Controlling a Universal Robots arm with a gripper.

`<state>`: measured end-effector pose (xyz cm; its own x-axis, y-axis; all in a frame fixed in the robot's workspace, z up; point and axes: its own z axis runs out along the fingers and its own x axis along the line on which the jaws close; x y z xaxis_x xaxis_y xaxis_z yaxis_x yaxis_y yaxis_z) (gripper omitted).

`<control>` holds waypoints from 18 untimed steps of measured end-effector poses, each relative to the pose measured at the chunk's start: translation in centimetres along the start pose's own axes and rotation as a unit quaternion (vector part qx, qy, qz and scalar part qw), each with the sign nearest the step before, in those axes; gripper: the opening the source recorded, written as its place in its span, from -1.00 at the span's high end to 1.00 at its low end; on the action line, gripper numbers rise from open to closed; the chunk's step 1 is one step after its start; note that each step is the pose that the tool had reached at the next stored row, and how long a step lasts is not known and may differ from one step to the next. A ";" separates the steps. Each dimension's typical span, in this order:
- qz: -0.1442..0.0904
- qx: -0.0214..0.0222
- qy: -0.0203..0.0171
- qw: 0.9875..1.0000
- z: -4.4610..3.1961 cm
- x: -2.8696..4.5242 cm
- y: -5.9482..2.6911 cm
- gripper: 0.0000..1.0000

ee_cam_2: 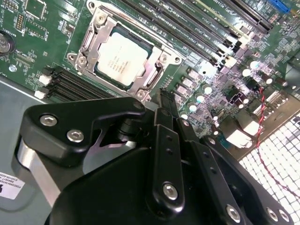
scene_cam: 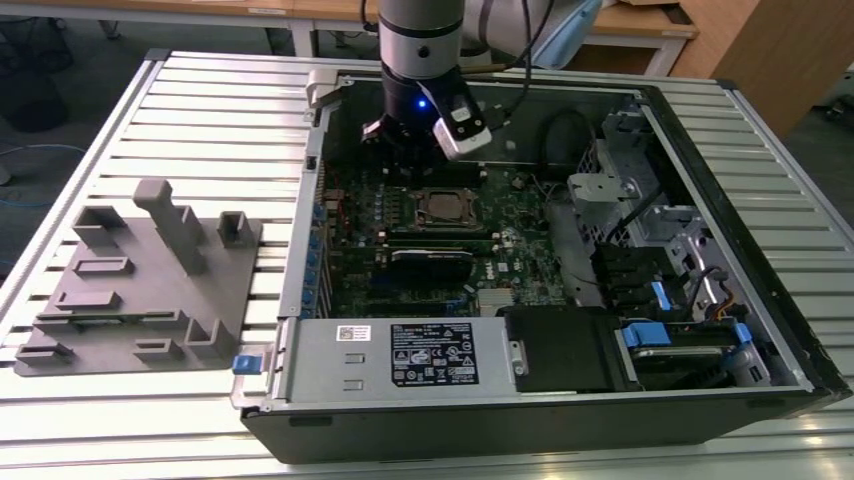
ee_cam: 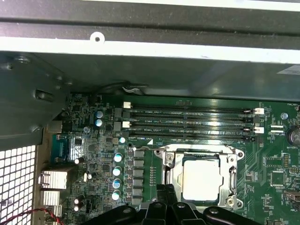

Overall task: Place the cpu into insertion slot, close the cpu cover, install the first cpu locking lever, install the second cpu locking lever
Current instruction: 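Install the first cpu locking lever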

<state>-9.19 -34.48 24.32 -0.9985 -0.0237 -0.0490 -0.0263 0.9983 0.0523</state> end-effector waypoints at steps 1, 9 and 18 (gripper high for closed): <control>0.000 0.000 0.000 1.000 -0.05 0.00 0.00 0.79; 0.000 0.000 0.000 1.000 -0.77 -0.04 0.04 0.79; 0.000 0.000 0.000 1.000 -0.92 -0.04 0.05 0.79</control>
<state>-9.19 -34.48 25.24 -0.9985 -0.0237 -0.0491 -0.0262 0.9983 0.0524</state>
